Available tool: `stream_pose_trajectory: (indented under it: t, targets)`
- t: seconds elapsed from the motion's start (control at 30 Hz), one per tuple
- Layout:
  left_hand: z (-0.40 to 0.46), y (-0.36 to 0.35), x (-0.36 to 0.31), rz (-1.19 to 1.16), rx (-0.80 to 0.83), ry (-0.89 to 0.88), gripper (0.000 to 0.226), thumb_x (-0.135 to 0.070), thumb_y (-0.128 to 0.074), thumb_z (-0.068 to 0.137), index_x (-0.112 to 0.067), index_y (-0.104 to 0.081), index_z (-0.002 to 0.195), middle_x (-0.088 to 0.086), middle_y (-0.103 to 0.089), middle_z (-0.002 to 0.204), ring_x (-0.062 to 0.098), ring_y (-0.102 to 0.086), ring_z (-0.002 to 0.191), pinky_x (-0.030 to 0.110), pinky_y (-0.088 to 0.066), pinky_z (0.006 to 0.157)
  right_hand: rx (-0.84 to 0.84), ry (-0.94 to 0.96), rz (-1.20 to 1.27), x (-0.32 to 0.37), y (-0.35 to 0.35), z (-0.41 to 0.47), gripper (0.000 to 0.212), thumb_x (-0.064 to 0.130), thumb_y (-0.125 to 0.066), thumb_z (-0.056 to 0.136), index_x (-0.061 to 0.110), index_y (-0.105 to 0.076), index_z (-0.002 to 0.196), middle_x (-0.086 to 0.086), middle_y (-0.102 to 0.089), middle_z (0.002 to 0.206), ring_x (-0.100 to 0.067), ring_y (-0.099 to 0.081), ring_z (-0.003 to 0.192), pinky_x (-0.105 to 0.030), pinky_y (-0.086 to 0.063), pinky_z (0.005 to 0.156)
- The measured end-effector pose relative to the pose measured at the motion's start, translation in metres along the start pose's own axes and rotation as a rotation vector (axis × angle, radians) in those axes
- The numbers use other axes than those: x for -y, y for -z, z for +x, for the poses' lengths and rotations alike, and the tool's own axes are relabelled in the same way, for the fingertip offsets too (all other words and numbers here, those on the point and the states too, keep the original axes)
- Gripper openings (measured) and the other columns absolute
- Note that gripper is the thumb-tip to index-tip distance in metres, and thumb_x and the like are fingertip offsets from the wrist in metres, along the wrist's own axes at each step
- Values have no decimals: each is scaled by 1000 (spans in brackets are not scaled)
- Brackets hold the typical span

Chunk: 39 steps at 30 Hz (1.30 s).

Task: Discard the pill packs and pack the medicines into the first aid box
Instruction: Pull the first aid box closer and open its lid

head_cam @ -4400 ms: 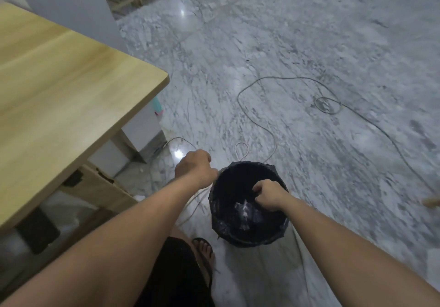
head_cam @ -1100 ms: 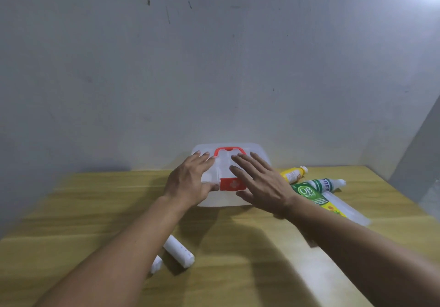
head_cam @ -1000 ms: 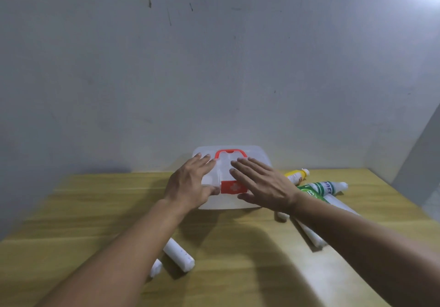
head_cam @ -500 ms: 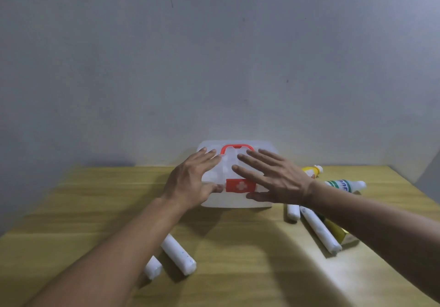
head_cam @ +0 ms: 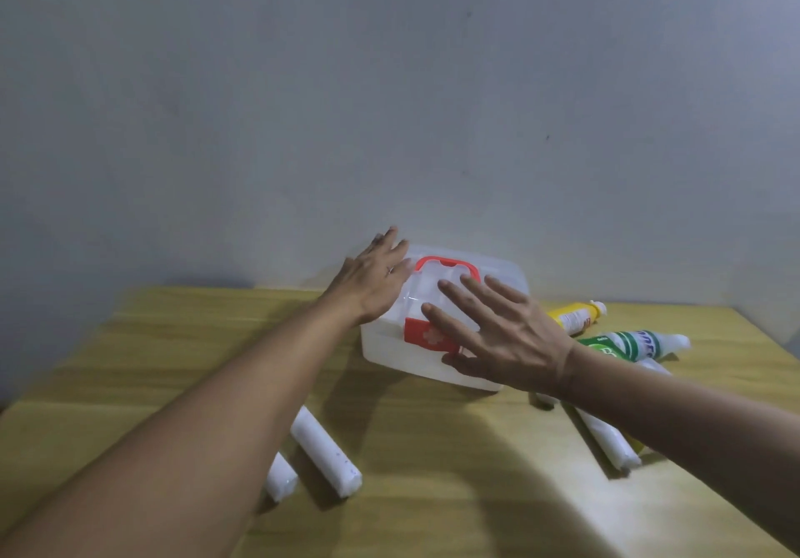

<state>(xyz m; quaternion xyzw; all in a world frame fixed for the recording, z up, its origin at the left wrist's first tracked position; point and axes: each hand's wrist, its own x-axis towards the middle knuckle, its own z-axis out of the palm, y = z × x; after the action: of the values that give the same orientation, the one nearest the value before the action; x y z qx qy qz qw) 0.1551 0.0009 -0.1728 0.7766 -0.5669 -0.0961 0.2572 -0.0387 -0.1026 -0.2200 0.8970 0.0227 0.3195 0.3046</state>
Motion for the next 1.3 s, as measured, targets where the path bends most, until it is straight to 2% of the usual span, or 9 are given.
stream_pose_trajectory:
  t: [0.13,0.37,0.57,0.77,0.9,1.03,1.2,1.3]
  targets:
    - [1,-8,3,69,-40,-33,49,-32,-21,104,-21,-19,152,-4,-11,162,13,-5,149,32,-9,119,-7,2,-25,2,1,3,55,40,-56,93,5,-45,133,-29,-62,120,-48,-62,105,-56,-53,80]
    - [4,-9,4,88,-45,-22,49,-30,-20,104,-20,-20,152,-4,-13,162,14,-7,149,32,-11,119,-47,39,-120,8,-2,5,47,32,-56,93,1,-46,128,-37,-61,114,-54,-62,96,-60,-52,73]
    - [2,-8,3,76,-50,-28,49,-30,-21,103,-20,-22,151,-4,-15,161,14,-9,149,31,-12,119,-21,57,-117,14,6,2,42,28,-53,97,-1,-57,126,-30,-57,128,-49,-53,120,-63,-50,80]
    - [-1,-4,1,42,-54,-48,49,-28,-23,103,-19,-24,151,-5,-16,161,12,-9,149,30,-12,119,-116,146,-82,4,8,1,39,26,-62,93,0,-56,122,-30,-63,119,-47,-63,105,-58,-53,72]
    - [-4,-7,10,47,-50,-37,49,-28,-24,103,-19,-24,151,-4,-17,161,13,-9,149,31,-12,119,-87,160,-112,17,2,4,36,22,-62,91,-4,-60,117,-32,-64,116,-50,-63,103,-58,-54,70]
    - [-2,-6,3,63,-61,-43,49,-30,-23,103,-19,-23,151,-4,-16,161,14,-9,149,32,-13,119,-62,128,-150,17,7,3,38,18,-66,85,-4,-60,116,-32,-63,117,-51,-62,105,-58,-53,73]
    - [-1,-8,3,66,-64,-35,49,-30,-23,103,-20,-23,151,-4,-16,161,15,-9,149,33,-14,119,-27,71,-38,15,7,2,37,27,-62,93,0,-64,118,-27,-62,124,-46,-60,112,-58,-52,81]
    - [0,-8,3,66,-63,-37,49,-29,-23,103,-19,-22,151,-4,-16,161,15,-8,149,33,-14,119,-62,48,-7,15,8,4,31,21,-66,89,0,-68,112,-25,-65,119,-45,-62,108,-56,-53,80]
